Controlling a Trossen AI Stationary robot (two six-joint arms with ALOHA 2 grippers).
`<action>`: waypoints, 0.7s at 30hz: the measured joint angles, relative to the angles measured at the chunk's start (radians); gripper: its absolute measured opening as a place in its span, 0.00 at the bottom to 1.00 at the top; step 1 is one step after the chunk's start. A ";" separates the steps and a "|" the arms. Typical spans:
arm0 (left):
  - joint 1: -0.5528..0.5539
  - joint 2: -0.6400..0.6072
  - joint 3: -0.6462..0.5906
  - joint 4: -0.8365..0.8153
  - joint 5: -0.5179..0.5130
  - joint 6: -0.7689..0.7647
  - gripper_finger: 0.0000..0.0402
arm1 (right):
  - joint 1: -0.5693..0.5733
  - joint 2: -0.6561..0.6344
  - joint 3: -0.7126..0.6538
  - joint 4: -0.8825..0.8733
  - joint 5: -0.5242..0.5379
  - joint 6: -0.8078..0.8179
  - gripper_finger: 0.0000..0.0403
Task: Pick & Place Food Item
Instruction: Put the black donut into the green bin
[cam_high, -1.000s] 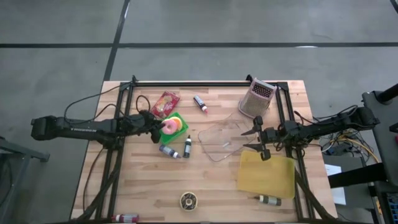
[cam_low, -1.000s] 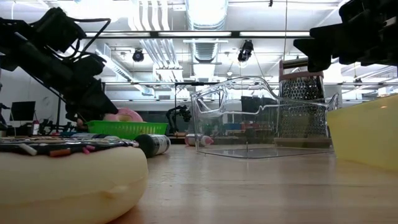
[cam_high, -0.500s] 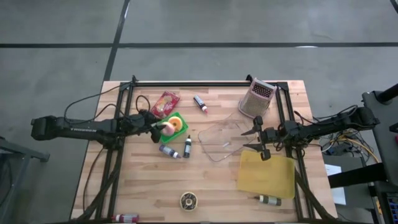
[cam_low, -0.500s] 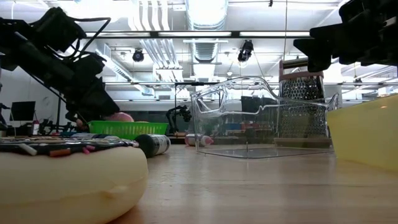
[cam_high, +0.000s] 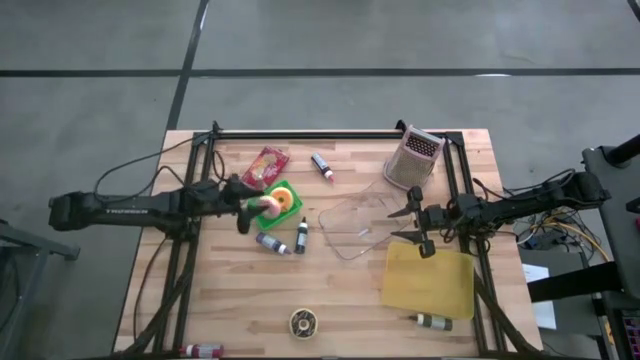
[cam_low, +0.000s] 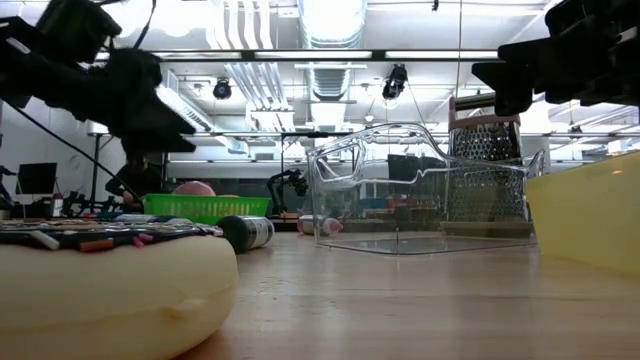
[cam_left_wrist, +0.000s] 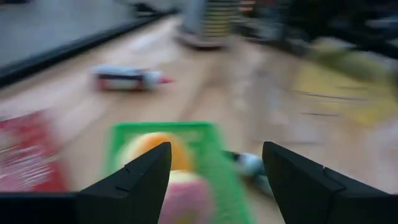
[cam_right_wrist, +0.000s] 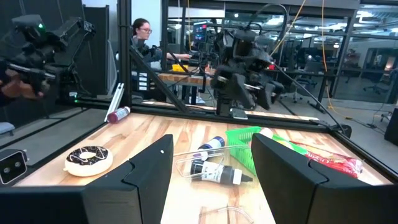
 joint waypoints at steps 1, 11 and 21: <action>-0.004 -0.009 0.000 0.001 0.053 0.000 0.63 | 0.000 0.000 0.000 0.000 0.000 0.000 0.53; -0.170 0.018 -0.001 0.018 0.194 0.033 0.63 | 0.003 0.039 0.008 -0.002 0.001 0.034 0.53; -0.428 0.171 -0.001 0.210 0.144 0.010 0.63 | 0.042 0.295 0.196 -0.077 -0.001 -0.013 0.53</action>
